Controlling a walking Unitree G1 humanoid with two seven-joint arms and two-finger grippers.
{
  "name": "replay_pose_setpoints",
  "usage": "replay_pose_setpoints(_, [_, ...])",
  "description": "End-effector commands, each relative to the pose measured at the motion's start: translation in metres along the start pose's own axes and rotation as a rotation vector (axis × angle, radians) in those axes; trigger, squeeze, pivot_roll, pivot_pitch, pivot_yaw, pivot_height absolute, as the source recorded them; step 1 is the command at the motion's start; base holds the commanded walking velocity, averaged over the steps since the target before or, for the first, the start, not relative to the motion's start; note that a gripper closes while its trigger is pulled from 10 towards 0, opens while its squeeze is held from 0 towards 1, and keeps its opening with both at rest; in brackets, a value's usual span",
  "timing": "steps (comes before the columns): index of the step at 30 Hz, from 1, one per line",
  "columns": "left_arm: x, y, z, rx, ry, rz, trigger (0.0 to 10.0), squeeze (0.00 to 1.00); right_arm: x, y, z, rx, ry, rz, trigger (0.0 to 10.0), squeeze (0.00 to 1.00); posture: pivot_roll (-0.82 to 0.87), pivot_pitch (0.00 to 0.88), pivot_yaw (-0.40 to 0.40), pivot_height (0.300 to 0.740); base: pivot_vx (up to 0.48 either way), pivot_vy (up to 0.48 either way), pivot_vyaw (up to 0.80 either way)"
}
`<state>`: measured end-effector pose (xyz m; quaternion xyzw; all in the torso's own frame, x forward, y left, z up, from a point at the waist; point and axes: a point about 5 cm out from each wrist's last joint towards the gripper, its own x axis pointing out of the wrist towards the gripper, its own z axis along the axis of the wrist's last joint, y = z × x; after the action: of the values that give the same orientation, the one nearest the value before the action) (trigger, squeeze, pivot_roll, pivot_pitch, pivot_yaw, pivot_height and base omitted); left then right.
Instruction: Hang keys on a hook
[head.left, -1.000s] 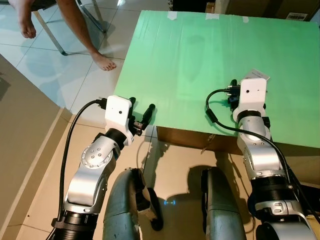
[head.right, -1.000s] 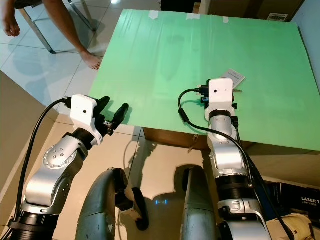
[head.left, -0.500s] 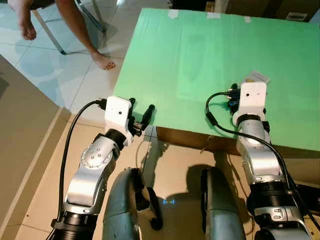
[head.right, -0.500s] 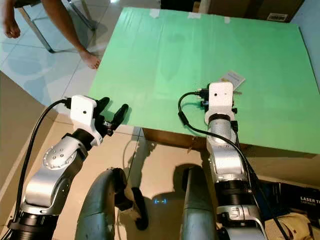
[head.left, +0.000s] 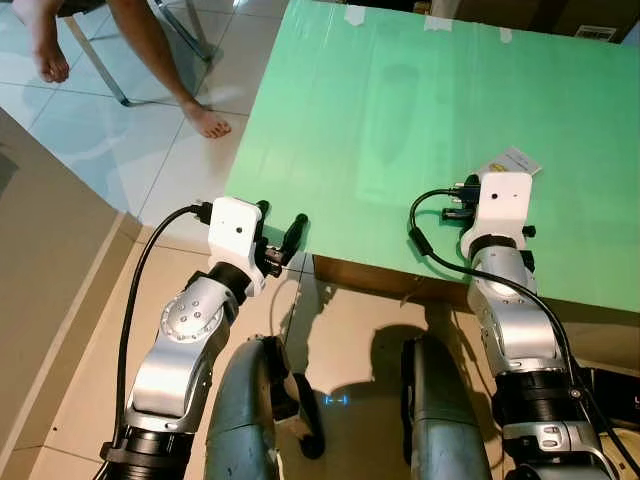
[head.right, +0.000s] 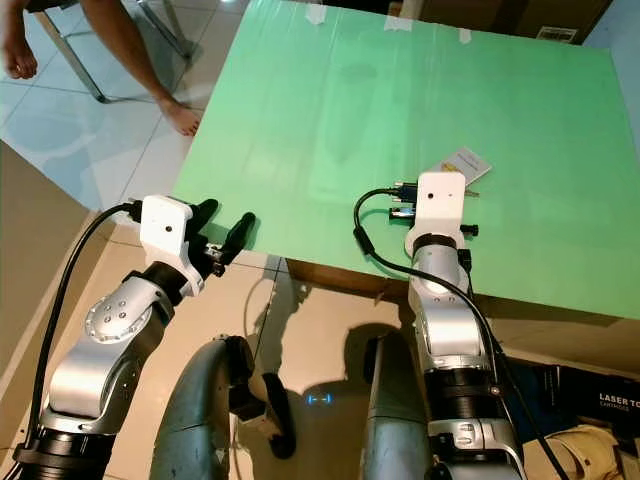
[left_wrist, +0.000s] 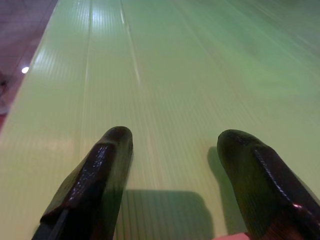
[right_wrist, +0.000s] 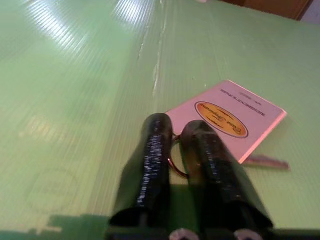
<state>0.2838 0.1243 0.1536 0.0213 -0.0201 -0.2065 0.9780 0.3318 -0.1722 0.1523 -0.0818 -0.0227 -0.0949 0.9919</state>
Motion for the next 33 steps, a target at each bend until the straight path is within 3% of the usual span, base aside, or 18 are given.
replay_pose_setpoints(1, [-0.002,-0.001,0.001,0.008,-0.001,-0.007,10.0,0.0,-0.007,-0.005,-0.029,-0.014,0.137,-0.008,0.0,0.0,-0.14,0.316,0.058,0.61,0.0,0.0,0.0])
replay_pose_setpoints(8, [-0.001,-0.003,0.002,0.004,-0.005,-0.008,10.0,0.0,-0.007,-0.007,-0.019,-0.024,0.089,-0.008,0.0,0.0,-0.15,0.316,0.055,0.61,0.0,0.0,0.0])
replay_pose_setpoints(15, [0.001,-0.004,0.002,-0.004,-0.008,-0.008,10.0,0.0,-0.006,-0.001,0.021,-0.029,-0.084,0.016,0.0,0.0,-0.16,0.313,0.052,0.61,0.0,0.0,0.0])
replay_pose_setpoints(23, [0.002,-0.004,0.001,-0.007,-0.01,-0.01,10.0,0.0,-0.005,-0.002,0.056,-0.005,-0.202,0.021,0.0,0.0,-0.17,0.308,0.051,0.61,0.0,0.0,0.0])
replay_pose_setpoints(28, [0.003,-0.006,0.0,-0.01,-0.011,-0.014,10.0,0.0,-0.004,-0.007,0.053,-0.029,-0.179,0.005,0.0,0.0,-0.18,0.308,0.048,0.61,0.0,0.0,0.0])
replay_pose_setpoints(29, [0.003,-0.006,0.0,-0.01,-0.01,-0.014,10.0,0.0,-0.004,-0.008,0.051,-0.035,-0.168,-0.005,0.0,0.89,-0.18,0.308,0.048,0.61,0.0,0.0,0.0])
replay_pose_setpoints(30, [0.003,-0.006,0.0,-0.01,-0.01,-0.014,10.0,0.0,-0.005,-0.008,0.045,-0.027,-0.139,0.007,10.0,1.0,-0.18,0.31,0.049,0.61,0.0,0.0,0.0])
replay_pose_setpoints(33, [0.003,-0.006,0.0,-0.01,-0.008,-0.014,10.0,0.0,-0.007,-0.009,0.038,-0.04,-0.11,-0.007,10.0,1.0,-0.18,0.311,0.05,0.61,0.0,0.0,0.0])
